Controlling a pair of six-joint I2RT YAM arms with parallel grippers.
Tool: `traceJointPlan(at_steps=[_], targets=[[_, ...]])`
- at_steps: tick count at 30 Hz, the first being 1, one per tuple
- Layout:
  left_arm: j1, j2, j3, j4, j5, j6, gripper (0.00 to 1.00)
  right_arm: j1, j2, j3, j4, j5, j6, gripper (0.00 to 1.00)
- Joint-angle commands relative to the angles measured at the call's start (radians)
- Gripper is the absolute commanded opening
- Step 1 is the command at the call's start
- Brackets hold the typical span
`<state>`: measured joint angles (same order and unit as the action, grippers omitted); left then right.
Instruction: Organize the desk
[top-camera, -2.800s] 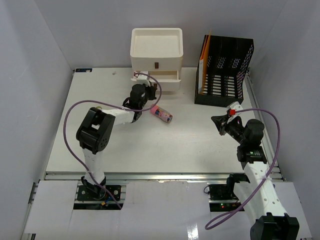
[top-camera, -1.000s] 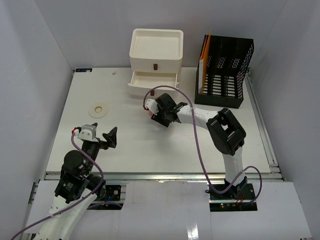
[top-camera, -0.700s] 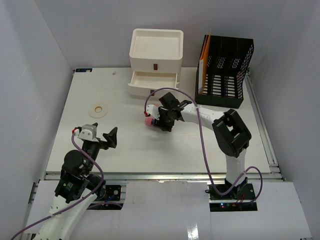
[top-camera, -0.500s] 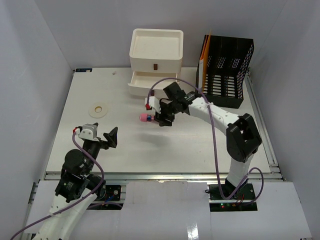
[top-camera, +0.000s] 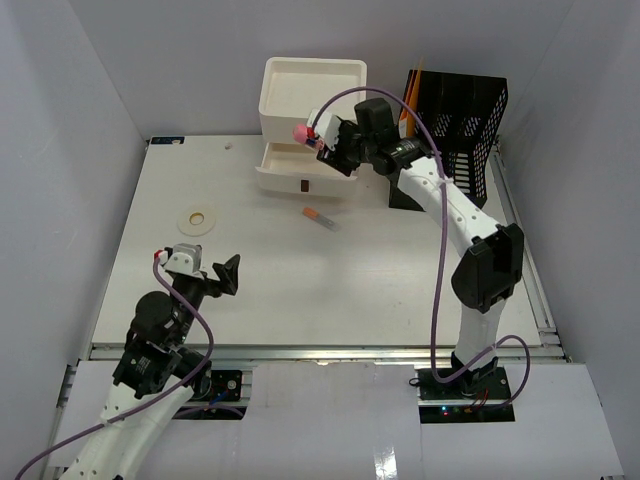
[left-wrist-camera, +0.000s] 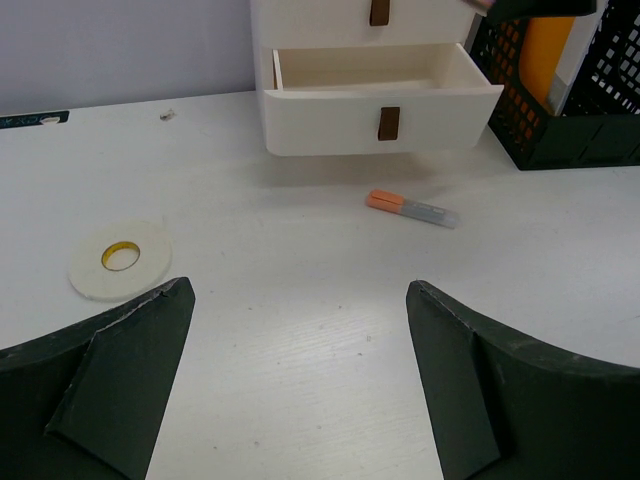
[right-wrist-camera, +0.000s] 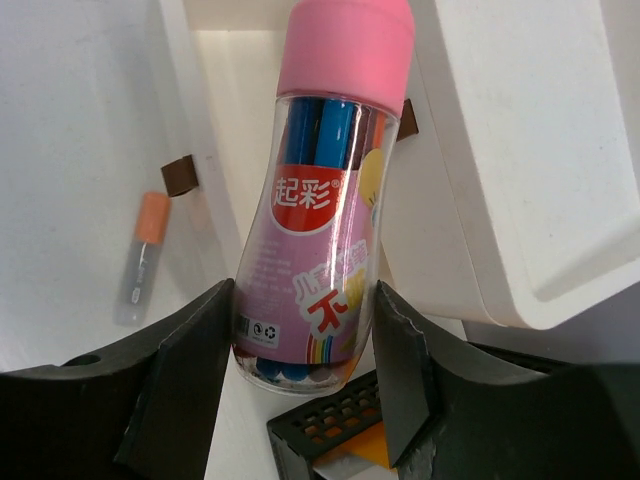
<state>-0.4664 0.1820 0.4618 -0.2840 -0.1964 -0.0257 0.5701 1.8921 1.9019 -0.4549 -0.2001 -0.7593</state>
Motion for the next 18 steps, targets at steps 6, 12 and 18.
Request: traceJointPlan(at_steps=[6, 12, 18], targets=[[0.002, 0.038, 0.001, 0.014, 0.019, 0.002, 0.98, -0.021, 0.140, 0.092, 0.102, 0.090, 0.013, 0.19], [0.002, 0.058, -0.001, 0.021, 0.031, 0.004, 0.98, -0.039, 0.131, 0.054, 0.106, 0.066, 0.020, 0.54], [0.001, 0.074, -0.004, 0.029, 0.039, -0.002, 0.98, -0.039, 0.100, 0.025, 0.104, 0.051, 0.037, 0.83]])
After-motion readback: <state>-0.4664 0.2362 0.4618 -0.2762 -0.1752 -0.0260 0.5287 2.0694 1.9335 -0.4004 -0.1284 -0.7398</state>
